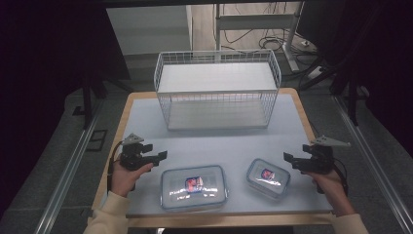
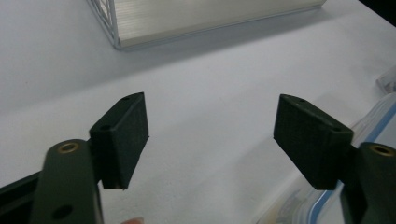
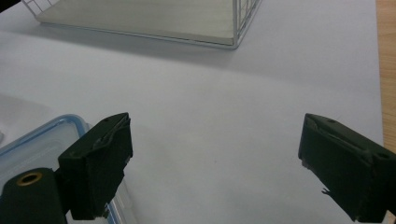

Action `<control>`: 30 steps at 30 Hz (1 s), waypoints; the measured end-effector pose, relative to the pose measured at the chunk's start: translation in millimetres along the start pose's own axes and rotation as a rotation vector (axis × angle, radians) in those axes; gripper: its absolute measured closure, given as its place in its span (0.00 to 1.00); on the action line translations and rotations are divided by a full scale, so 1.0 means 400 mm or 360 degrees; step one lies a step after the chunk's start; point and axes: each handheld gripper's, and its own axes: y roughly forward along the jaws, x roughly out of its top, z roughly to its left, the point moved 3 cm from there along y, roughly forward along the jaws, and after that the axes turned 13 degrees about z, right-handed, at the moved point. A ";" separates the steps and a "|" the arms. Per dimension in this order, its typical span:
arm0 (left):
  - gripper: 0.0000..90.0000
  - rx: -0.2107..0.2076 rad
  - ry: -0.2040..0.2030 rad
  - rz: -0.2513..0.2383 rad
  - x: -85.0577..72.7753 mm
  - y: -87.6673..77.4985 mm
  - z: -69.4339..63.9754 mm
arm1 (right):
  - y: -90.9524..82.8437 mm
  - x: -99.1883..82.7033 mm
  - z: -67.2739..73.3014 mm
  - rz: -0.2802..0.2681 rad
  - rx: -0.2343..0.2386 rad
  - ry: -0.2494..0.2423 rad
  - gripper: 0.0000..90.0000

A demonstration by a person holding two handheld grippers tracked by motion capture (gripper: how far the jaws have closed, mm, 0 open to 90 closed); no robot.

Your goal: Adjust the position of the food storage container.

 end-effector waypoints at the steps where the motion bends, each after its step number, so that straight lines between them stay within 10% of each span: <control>1: 0.38 -0.0011 0.0002 -0.0001 0.000 -0.002 -0.001 | 0.001 -0.001 0.000 -0.0003 -0.0004 -0.0003 0.11; 12: 0.99 -0.0170 0.0100 0.0090 -0.038 -0.057 -0.024 | 0.002 -0.004 0.008 -0.0021 -0.0034 -0.0026 0.12; 21: 1.00 -0.0201 0.0115 0.0238 -0.182 -0.096 -0.047 | -0.004 -0.003 0.004 -0.0044 -0.0050 0.0010 0.14; 30: 1.00 -0.0395 0.0173 0.0362 -0.281 -0.091 -0.123 | 0.006 -0.001 0.005 -0.0029 -0.0055 0.0029 0.14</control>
